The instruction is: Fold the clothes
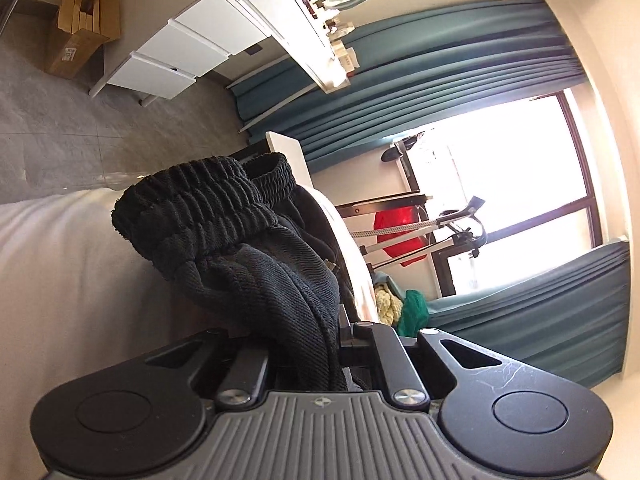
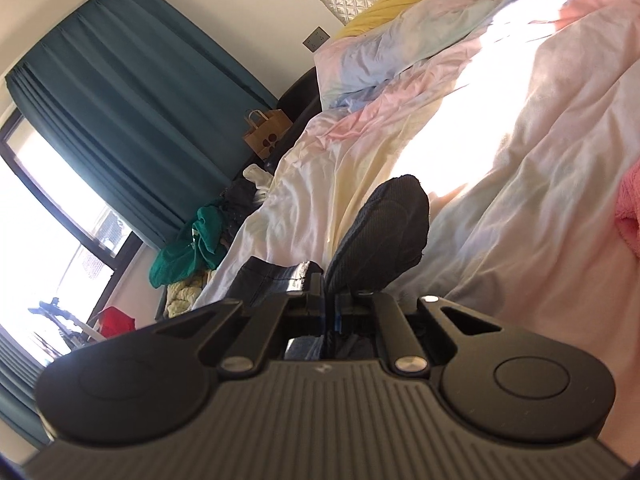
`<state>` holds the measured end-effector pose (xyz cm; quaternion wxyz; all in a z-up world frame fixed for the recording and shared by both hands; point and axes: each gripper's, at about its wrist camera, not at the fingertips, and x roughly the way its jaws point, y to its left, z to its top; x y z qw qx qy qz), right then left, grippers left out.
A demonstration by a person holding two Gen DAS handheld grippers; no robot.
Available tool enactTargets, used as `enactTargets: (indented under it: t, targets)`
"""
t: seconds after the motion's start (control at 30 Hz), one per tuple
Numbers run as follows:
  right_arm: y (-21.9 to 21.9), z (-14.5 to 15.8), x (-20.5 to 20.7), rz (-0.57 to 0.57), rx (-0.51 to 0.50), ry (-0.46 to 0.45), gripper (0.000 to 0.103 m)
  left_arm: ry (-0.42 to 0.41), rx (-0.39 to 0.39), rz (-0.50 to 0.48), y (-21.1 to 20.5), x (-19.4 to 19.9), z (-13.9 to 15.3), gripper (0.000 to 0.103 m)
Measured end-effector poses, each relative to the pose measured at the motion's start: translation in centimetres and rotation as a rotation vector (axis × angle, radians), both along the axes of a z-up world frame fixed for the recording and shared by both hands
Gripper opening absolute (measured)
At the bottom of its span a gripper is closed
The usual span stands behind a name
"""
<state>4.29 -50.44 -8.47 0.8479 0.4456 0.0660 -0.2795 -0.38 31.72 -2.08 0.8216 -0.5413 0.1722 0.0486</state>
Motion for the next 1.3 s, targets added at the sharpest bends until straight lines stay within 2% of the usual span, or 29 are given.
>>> enactTargets:
  t: [0.13,0.2,0.33,0.47,0.5,0.63,0.73,0.8,0.87,1.0,1.17,1.27,1.3]
  targets:
    - [0.1,1.7,3.1,0.029,-0.049,0.013,0.007,0.016,0.142,-0.004,-0.9,3.5,3.3,0.009]
    - [-0.4,2.5,6.1,0.030,-0.073,0.031,0.007,0.017,0.179,-0.001,-1.3,6.2,4.8,0.009]
    - [-0.9,4.3,13.2,0.035,-0.157,0.071,0.007,0.019,0.221,0.004,-2.3,14.1,7.6,0.009]
    - [-1.5,5.1,21.7,0.033,-0.166,0.096,0.007,0.050,0.275,0.010,-4.2,24.6,9.5,0.009]
    - [-1.5,4.9,24.2,0.036,-0.197,0.119,0.007,0.057,0.296,0.009,-4.7,27.3,9.7,0.009]
    - [-0.9,4.0,33.4,0.063,-0.343,0.208,0.007,0.107,0.300,0.037,-5.8,36.3,7.9,0.009]
    - [-0.5,2.9,39.0,0.099,-0.409,0.249,0.007,0.165,0.355,0.030,-6.3,41.6,6.1,0.009]
    - [-0.1,1.9,42.0,0.122,-0.445,0.292,0.007,0.218,0.402,0.020,-6.4,44.7,4.4,0.010]
    - [-0.1,0.7,44.0,0.136,-0.433,0.325,0.007,0.282,0.425,0.002,-6.5,47.2,2.5,0.011]
    - [-0.2,-1.2,45.4,0.151,-0.387,0.358,0.009,0.350,0.456,-0.027,-6.7,49.0,0.3,0.014]
    - [-1.0,-1.0,42.5,0.187,-0.249,0.305,0.012,0.262,0.447,-0.098,-6.3,46.6,1.2,0.058]
    - [-0.9,0.0,38.9,0.193,-0.224,0.274,0.021,0.214,0.472,-0.129,-6.7,43.3,2.5,0.074]
    - [-0.8,0.3,37.4,0.194,-0.214,0.261,0.028,0.199,0.489,-0.141,-6.9,41.9,3.1,0.075]
